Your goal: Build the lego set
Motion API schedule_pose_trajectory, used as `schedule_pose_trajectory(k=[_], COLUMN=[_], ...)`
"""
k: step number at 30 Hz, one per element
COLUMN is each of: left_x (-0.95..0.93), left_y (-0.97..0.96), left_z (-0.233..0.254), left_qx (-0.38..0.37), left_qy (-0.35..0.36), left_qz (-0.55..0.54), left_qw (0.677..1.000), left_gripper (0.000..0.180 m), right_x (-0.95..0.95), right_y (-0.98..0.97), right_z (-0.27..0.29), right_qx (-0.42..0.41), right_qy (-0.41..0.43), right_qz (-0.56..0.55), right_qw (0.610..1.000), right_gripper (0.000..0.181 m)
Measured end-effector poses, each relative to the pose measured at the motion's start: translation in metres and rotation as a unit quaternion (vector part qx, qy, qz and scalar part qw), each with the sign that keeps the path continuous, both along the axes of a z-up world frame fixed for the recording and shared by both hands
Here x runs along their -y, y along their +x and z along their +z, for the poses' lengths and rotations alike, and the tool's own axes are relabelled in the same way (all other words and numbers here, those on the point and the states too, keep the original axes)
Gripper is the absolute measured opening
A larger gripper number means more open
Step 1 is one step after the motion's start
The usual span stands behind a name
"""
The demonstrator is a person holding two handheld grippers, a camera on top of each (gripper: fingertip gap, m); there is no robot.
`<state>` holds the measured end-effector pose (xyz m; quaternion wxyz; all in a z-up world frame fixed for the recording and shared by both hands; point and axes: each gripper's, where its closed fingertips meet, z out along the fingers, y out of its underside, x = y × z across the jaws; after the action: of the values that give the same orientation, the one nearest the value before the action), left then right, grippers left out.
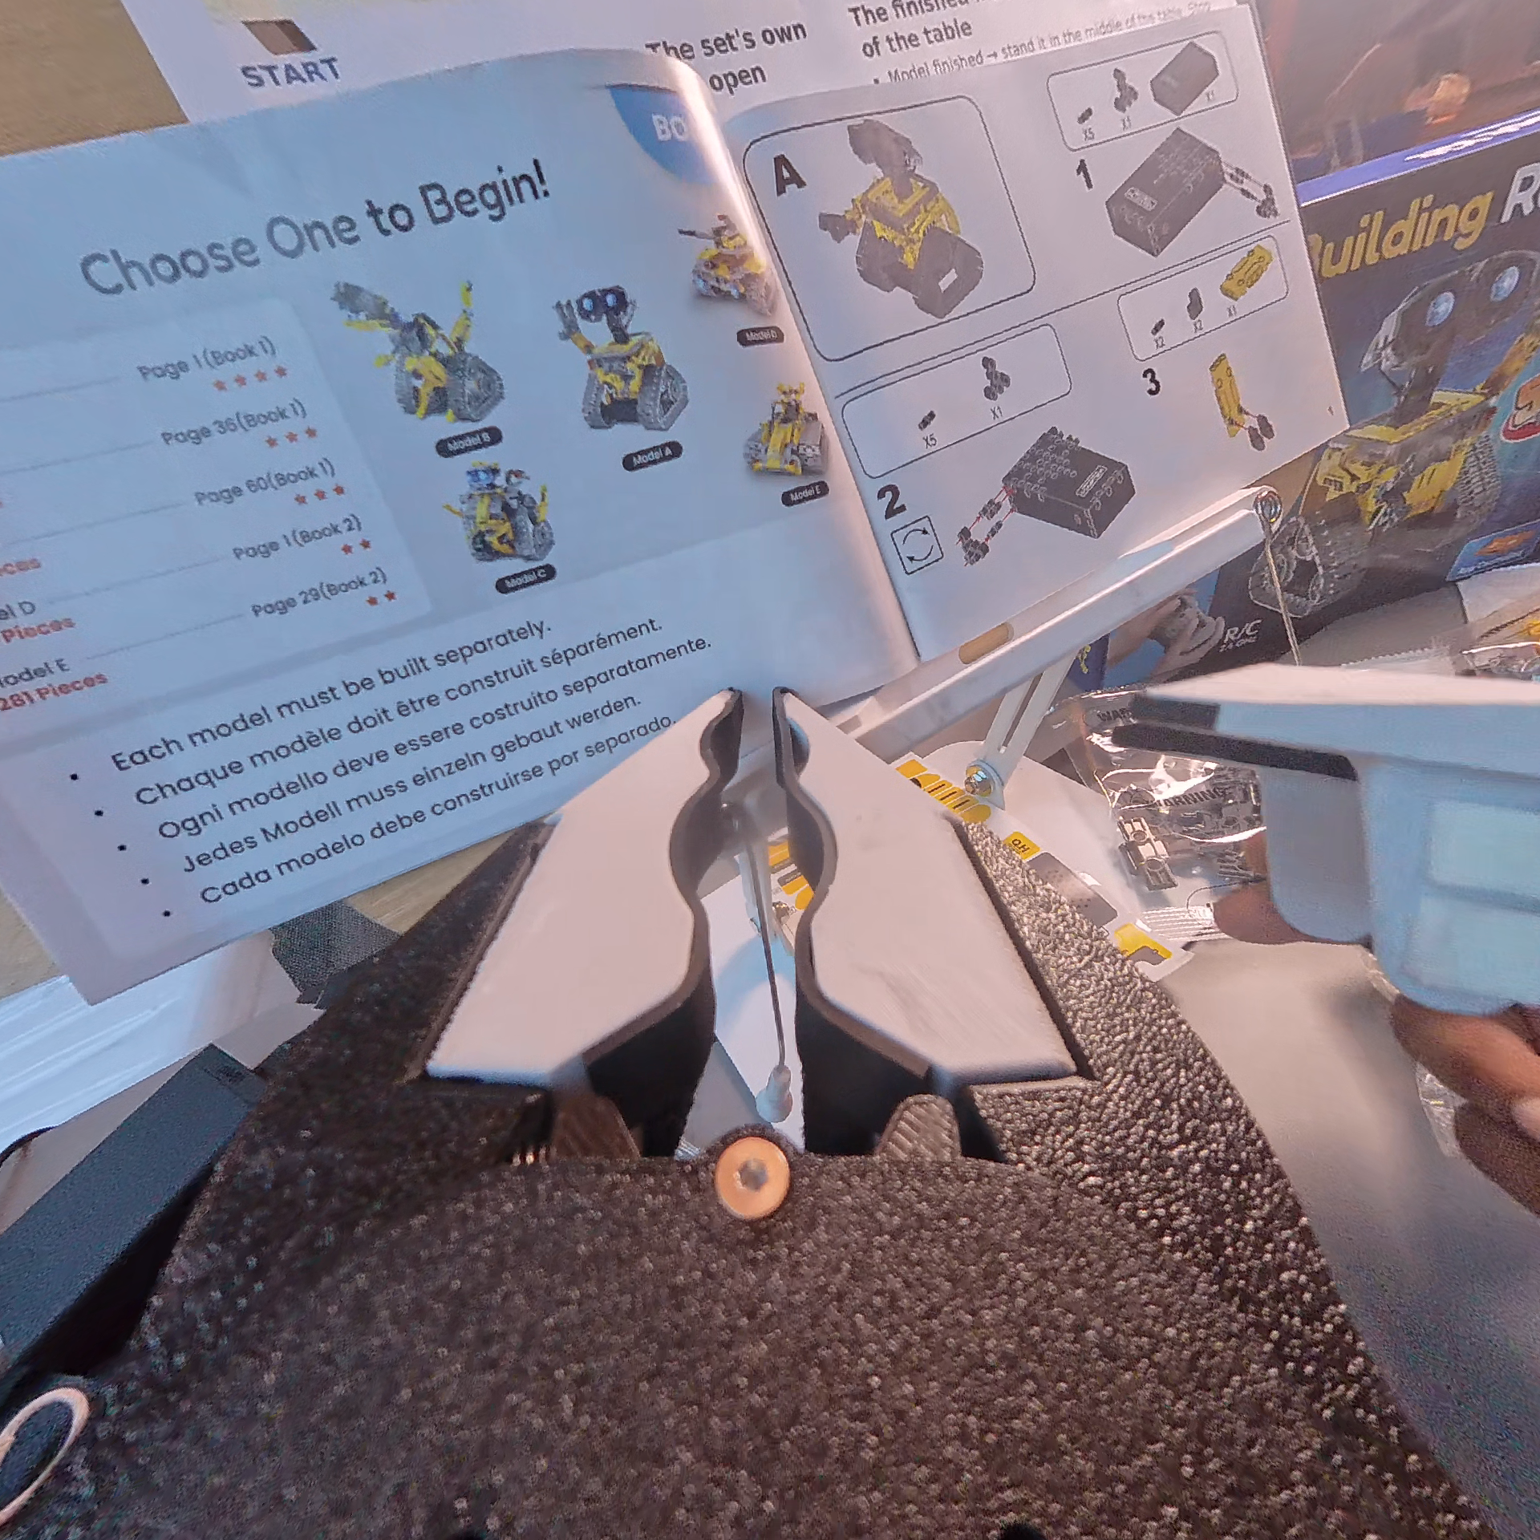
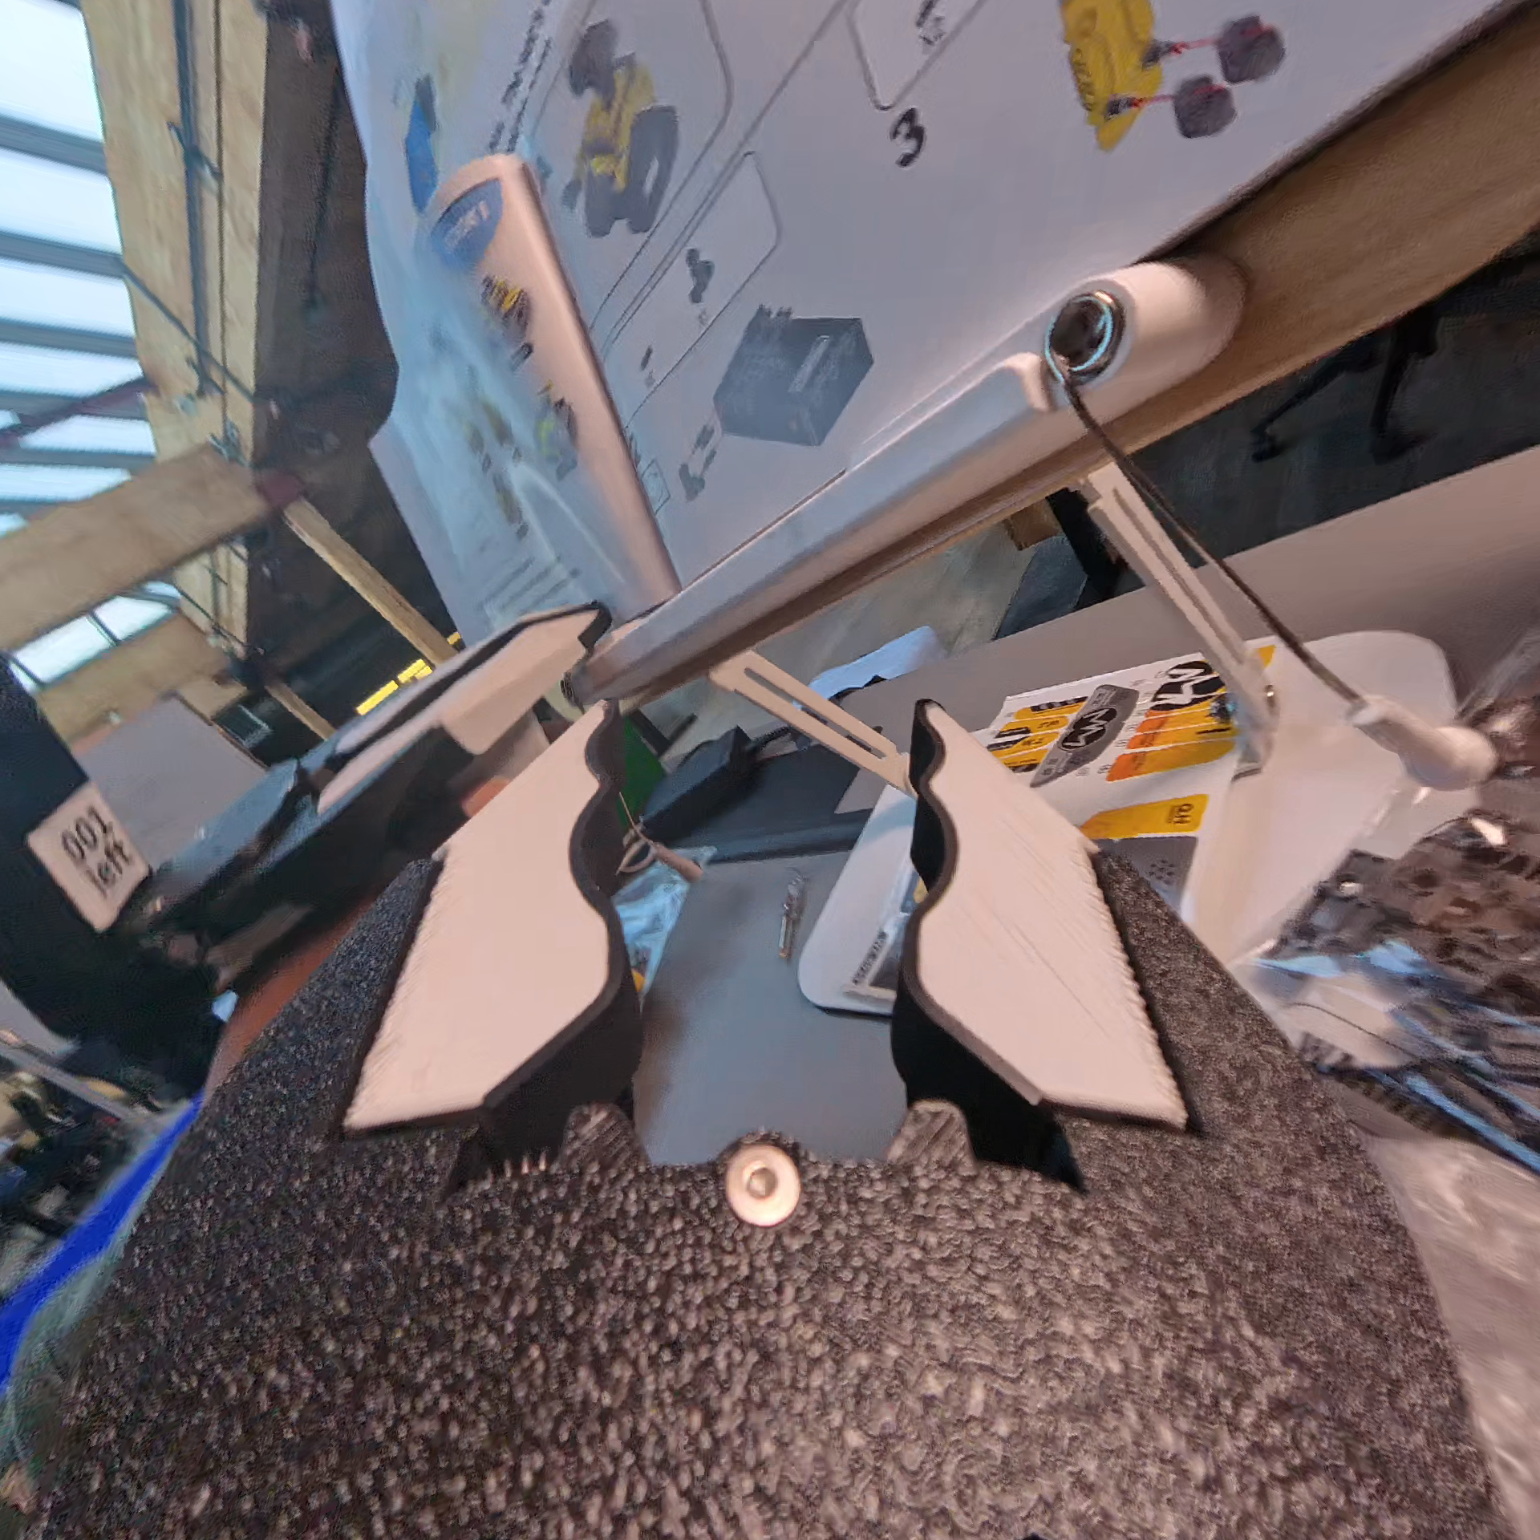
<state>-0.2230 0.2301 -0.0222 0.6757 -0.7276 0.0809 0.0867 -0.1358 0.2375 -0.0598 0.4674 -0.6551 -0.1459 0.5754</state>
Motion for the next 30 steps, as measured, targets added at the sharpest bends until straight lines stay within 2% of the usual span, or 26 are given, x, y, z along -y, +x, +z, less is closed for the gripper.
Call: schedule_pose_trajectory(k=[3, 5, 10, 30], left_x=[0.000, -0.001, 0.001, 0.040], left_y=[0.000, 0.000, -0.002, 0.011], left_z=[0.000, 0.000, 0.000, -0.001], left_qx=[-0.001, 0.000, -0.004, -0.018], left_qy=[-0.001, -0.001, -0.005, -0.036], left_qz=[-0.001, -0.002, 0.003, 0.014], left_qw=[1.000, 1.000, 1.000, 0.999], left_gripper=[0.007, 0.008, 0.009, 0.001], right_x=[-0.019, -0.027, -0.040, 0.017], right_y=[-0.018, -0.030, -0.037, -0.009], right_z=[0.013, 0.020, 0.022, 0.016], right_qx=[-0.097, -0.137, -0.214, -0.156], right_qy=[-0.107, -0.147, -0.206, -0.248], right_qz=[0.006, 0.015, 0.027, 0.085], right_qw=[0.990, 0.979, 0.955, 0.952], right_gripper=[0.076, 0.076, 0.041, 0.037])
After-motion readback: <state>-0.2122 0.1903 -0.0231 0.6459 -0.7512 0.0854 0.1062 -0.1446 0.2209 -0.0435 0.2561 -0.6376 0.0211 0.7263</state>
